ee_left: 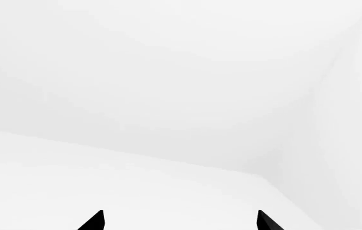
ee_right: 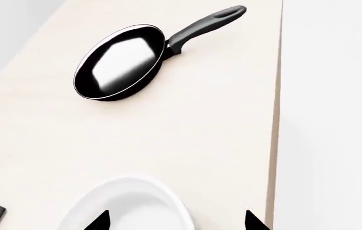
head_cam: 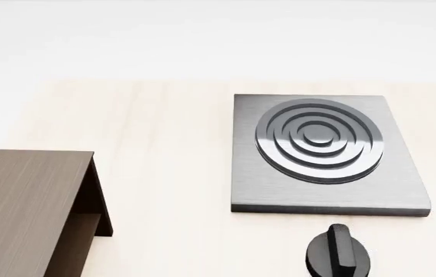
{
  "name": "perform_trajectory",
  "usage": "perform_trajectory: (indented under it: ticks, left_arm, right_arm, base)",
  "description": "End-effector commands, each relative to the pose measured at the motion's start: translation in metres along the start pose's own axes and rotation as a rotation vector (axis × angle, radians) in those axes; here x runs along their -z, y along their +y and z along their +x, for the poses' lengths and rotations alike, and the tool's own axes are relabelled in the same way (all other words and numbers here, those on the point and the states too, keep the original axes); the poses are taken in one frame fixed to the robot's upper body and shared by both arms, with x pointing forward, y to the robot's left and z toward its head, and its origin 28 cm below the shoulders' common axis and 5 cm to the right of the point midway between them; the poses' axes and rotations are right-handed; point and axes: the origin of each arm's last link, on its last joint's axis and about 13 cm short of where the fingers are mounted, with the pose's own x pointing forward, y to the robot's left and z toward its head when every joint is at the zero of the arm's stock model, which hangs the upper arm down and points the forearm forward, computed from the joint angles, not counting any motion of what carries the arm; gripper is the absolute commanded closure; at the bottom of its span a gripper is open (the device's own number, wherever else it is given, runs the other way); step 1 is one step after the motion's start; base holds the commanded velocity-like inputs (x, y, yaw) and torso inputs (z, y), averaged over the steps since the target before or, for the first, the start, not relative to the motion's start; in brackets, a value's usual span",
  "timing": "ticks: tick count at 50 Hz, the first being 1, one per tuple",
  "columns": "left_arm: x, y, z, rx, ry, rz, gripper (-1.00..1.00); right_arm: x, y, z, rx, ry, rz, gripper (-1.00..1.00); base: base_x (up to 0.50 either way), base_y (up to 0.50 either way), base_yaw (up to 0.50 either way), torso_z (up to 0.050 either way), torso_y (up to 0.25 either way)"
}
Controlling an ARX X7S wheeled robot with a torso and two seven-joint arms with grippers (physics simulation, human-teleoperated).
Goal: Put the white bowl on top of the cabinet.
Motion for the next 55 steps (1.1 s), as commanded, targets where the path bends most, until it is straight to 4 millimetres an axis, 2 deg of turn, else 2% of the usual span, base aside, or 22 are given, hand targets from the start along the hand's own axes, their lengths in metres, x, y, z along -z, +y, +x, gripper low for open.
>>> perform_trajectory:
  ticks: [1, 11, 27, 55]
  left_arm:
    - [0.0, 0.0, 0.0, 0.0, 0.0, 0.0, -1.0]
    - [0.001, -0.001, 0.0, 0.0, 0.002, 0.002, -1.0]
    - [0.001, -0.001, -0.001, 0.001, 0.002, 0.002, -1.0]
    - [0.001, -0.001, 0.0, 0.001, 0.001, 0.004, -1.0]
  right_arm:
    - [0.006, 0.001, 0.005, 0.033, 0.026, -0.035, -1.0]
    - [0.017, -0.002, 0.018, 0.097, 0.107, -0.136, -1.0]
    - [0.025, 0.015, 0.011, -0.004, 0.214, -0.225, -1.0]
    - [0.033, 0.003, 0.024, 0.095, 0.249, -0.168, -1.0]
  base:
    - [0.0, 0.0, 0.0, 0.0, 0.0]
    - [0.0, 0.0, 0.0, 0.0, 0.0]
    - [0.0, 0.0, 0.0, 0.0, 0.0]
    - [0.0, 0.0, 0.0, 0.0, 0.0]
